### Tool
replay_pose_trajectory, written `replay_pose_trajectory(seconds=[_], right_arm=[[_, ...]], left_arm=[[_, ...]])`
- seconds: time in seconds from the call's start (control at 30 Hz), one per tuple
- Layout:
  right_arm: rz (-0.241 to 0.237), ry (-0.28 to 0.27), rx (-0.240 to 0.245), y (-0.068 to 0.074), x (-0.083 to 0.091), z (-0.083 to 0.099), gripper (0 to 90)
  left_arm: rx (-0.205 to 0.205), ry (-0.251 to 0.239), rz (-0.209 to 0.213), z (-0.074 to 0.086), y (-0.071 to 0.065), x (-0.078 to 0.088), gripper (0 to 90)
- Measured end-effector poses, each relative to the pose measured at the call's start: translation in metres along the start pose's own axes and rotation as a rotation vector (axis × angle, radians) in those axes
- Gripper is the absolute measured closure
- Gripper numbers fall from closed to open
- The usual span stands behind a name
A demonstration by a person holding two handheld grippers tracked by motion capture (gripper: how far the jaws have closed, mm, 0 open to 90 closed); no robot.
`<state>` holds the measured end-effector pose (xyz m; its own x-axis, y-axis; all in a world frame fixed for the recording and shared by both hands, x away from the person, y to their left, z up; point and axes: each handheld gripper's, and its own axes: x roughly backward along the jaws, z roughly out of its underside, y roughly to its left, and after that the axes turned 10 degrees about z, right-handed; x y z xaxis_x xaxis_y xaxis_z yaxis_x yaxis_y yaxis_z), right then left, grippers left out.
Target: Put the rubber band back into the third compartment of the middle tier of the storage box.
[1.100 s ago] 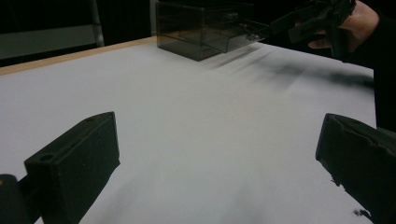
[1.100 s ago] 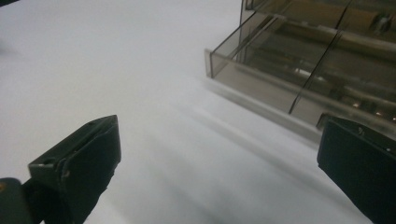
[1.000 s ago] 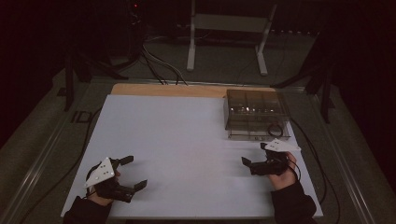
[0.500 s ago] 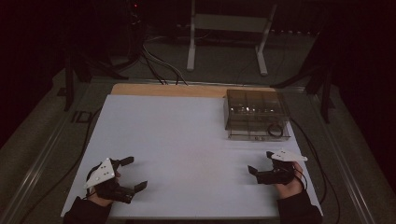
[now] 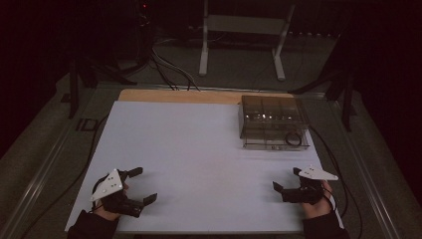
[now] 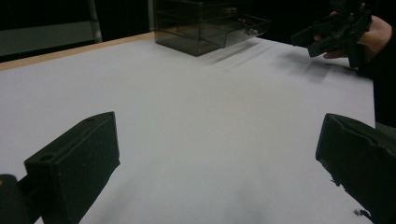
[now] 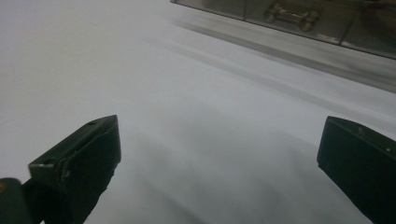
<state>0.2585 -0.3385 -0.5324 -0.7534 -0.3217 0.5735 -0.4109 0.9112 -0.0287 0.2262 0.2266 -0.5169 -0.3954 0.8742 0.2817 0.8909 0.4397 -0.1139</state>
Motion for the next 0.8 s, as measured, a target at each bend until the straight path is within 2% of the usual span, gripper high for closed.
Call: replay_pose_trajectory(seconds=[0.33,0.57,0.8], right_arm=[[-0.043,-0.022,-0.005,0.0050,-0.0072,-0.0039,0.0],[-0.043,-0.016,0.003,0.0055,-0.0086,-0.0039,0.0],[-0.039,-0.020,-0.019,0.0008,-0.0072,-0.0046,0.0]], left_arm=[[0.001,0.002,0.006,0.0004,-0.0005,-0.0009,0.3],[0.004,0.001,0.008,0.0000,-0.0007,-0.0015,0.3],[0.005,-0.004,0.012,-0.0010,-0.0016,-0.0020,0.3]])
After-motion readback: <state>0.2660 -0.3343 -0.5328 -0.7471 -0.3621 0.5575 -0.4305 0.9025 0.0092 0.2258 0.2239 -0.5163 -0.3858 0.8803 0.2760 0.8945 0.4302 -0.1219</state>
